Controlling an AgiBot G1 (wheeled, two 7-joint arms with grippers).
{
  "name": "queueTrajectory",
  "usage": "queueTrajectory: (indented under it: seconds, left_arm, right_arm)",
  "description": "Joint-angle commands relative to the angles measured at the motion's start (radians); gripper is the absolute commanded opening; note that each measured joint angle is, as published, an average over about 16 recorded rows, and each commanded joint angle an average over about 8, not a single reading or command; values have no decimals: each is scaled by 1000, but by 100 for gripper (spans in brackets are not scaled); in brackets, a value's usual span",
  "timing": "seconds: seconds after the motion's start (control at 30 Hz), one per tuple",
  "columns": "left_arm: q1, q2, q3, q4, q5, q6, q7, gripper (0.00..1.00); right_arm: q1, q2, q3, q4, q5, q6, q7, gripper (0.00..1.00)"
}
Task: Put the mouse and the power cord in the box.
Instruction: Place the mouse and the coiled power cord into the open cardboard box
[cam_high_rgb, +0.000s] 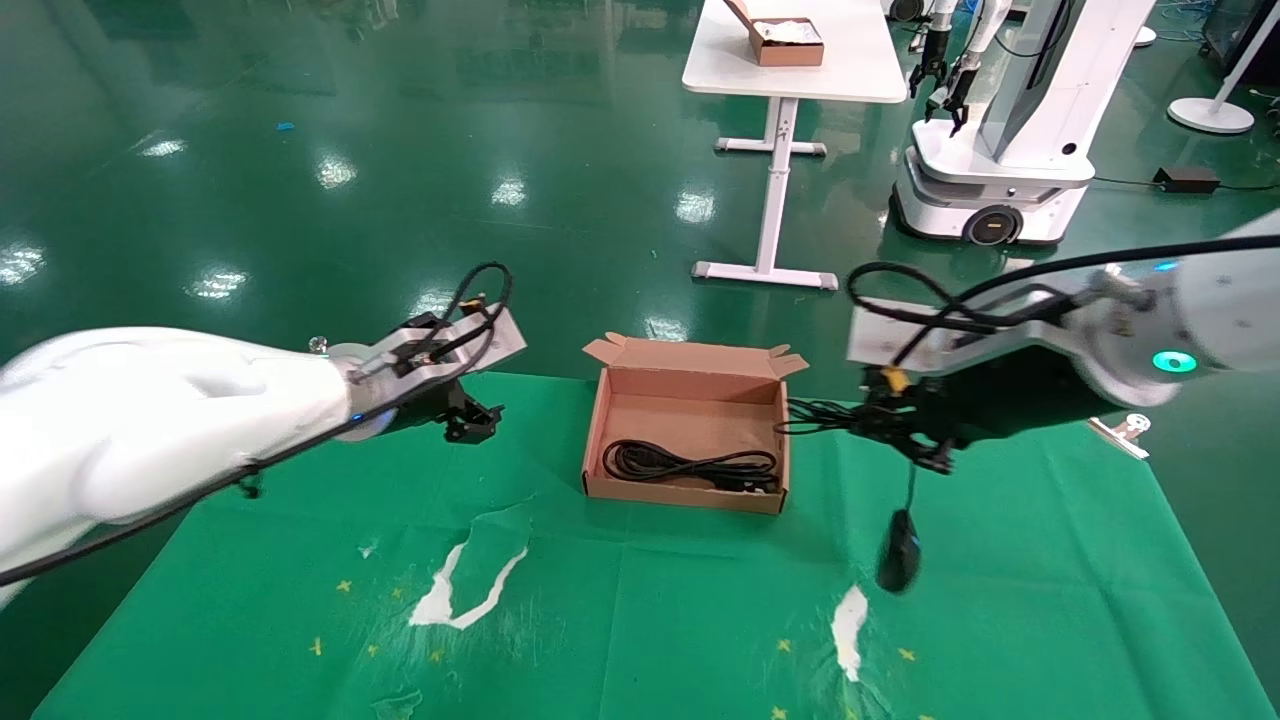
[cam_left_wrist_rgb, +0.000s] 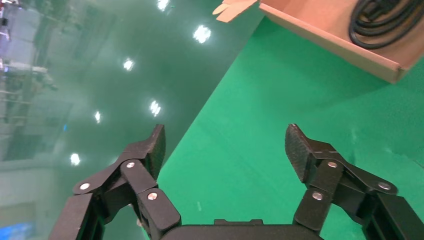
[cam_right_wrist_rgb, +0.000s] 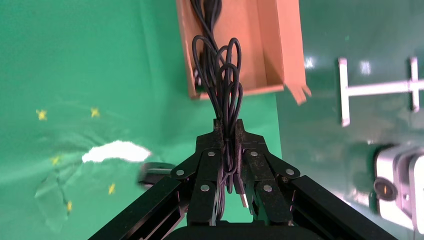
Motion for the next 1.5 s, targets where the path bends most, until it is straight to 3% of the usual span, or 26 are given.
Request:
queueTrajectory:
  seconds: [0.03,0.43,0.67,0.8,0.9,1.3,1.33,1.5]
  left_arm:
    - [-5,-43,-3,-41,-36,17,14,100]
    - [-7,-55,-4,-61,-40,22,14,100]
    - [-6,-55,-4,-62,-38,23,12,100]
    - [-6,-56,-4,-62,-37,23,12,100]
    - [-6,-56,-4,-63,-37,23,11,100]
    - [-6,-56,-4,-63,-36,23,10,100]
    - [-6,-56,-4,-63,-36,23,10,100]
    - [-6,-57,-4,-63,-37,24,10,100]
  right_arm:
    - [-1,-22,-2,-23,7,11,-24,0]
    - [109,-263,-6,-393,17,168,-347,0]
    - [99,-393,-7,-619,53,368,-536,0]
    - [48,-408,-28,-631,103,496,-581,0]
    - [9,-411,-61,-611,151,548,-596,0]
    - [-53,-408,-221,-598,298,614,-596,0]
    - [-55,-407,-231,-608,304,624,-593,3]
    - [-70,-406,-267,-661,322,670,-573,66]
